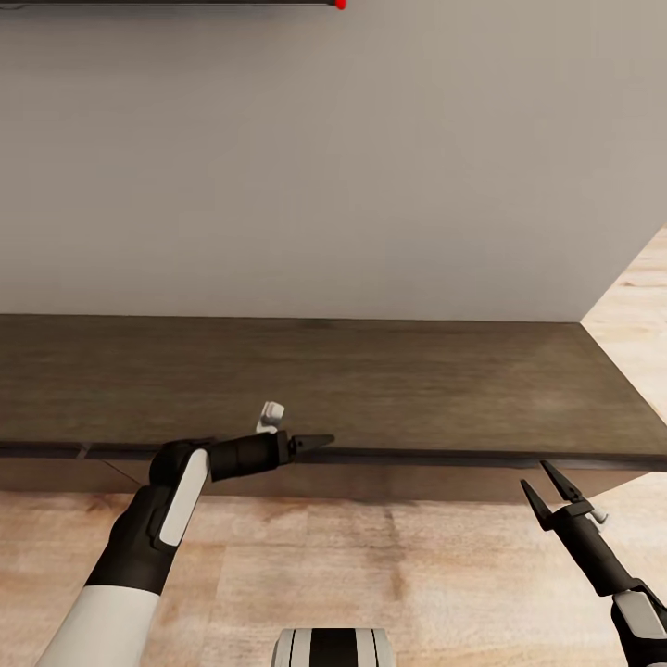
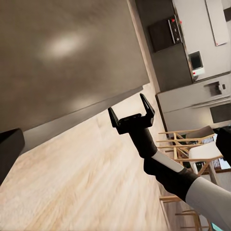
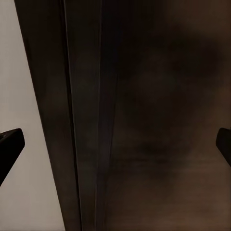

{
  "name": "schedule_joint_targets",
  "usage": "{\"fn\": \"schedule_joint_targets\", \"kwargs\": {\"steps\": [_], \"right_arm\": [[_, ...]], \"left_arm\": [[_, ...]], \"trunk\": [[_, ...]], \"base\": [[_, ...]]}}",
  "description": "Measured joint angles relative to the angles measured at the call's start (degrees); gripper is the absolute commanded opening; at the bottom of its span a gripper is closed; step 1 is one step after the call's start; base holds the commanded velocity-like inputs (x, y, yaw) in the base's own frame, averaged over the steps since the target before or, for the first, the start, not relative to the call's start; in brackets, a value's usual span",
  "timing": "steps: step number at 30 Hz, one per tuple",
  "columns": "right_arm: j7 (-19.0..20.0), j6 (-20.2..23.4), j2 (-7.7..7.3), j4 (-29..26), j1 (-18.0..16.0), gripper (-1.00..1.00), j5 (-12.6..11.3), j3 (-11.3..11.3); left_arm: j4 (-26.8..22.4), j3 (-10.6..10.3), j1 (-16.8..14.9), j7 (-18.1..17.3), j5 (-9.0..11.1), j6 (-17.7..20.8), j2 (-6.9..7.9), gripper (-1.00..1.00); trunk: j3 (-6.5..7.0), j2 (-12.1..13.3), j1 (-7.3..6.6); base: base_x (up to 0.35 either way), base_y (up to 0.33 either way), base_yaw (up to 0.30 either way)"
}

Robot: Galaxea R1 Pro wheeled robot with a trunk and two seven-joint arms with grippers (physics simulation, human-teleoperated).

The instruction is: Place each of the two pumpkins and all three candles from the living room inside a cabinet in the living room (use any cabinet), then make sure every cabinet is closed, and position the cauldron so it is next to a table in the living room.

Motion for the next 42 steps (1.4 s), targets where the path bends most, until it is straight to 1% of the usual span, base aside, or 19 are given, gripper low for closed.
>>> {"fn": "schedule_joint_targets", "kwargs": {"steps": [42], "right_arm": [[-0.1,0.0,-0.03,0.0,0.0,1.0,0.0,0.3]], "left_arm": [[-0.1,0.0,0.2,0.1,0.0,0.0,-0.01,1.0]], "trunk": [[0.0,0.0,0.0]], "base": [[0.02,0.006,0.0]]}}
